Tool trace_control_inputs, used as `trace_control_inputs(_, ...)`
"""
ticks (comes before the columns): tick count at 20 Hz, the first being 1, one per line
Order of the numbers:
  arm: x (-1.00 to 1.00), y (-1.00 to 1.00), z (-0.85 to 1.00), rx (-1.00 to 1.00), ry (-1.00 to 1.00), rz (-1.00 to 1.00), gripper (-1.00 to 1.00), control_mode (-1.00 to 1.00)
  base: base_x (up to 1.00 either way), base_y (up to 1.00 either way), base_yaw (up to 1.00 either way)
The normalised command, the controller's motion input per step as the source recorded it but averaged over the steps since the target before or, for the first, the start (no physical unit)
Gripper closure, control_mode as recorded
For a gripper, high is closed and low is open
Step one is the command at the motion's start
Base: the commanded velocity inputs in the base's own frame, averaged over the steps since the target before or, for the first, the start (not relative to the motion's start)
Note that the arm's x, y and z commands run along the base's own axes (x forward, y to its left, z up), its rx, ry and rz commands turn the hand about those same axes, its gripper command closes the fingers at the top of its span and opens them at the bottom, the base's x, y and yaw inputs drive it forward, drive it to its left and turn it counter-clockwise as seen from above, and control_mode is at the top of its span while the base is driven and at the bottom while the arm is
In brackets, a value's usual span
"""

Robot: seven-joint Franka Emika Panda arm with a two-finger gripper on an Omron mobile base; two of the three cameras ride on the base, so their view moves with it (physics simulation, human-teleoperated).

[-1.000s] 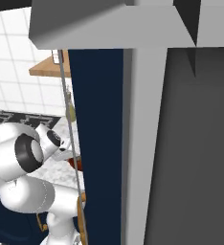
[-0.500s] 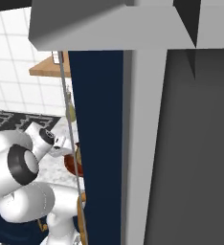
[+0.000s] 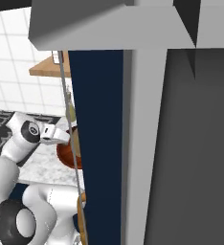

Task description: Pick up the bowls on the counter and stack them on top of one another in the open cabinet. Place the smaller bowl on top of the larger bowl.

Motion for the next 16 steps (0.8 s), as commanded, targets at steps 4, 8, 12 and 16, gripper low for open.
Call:
trace_control_inputs(4, -0.16, 0.0, 1.0, 0.0, -0.16, 0.01, 1.0, -1.0, 0.0, 0.0, 0.0)
trace_control_inputs(8, 0.01, 0.0, 1.0, 0.0, -0.04, 0.03, 1.0, -1.0, 0.0, 0.0, 0.0)
trace_control_inputs(12, 0.25, -0.01, 1.0, 0.0, -0.04, 0.04, 1.0, -1.0, 0.0, 0.0, 0.0)
trace_control_inputs(16, 0.15, 0.0, 1.0, 0.0, -0.03, 0.04, 1.0, -1.0, 0.0, 0.0, 0.0)
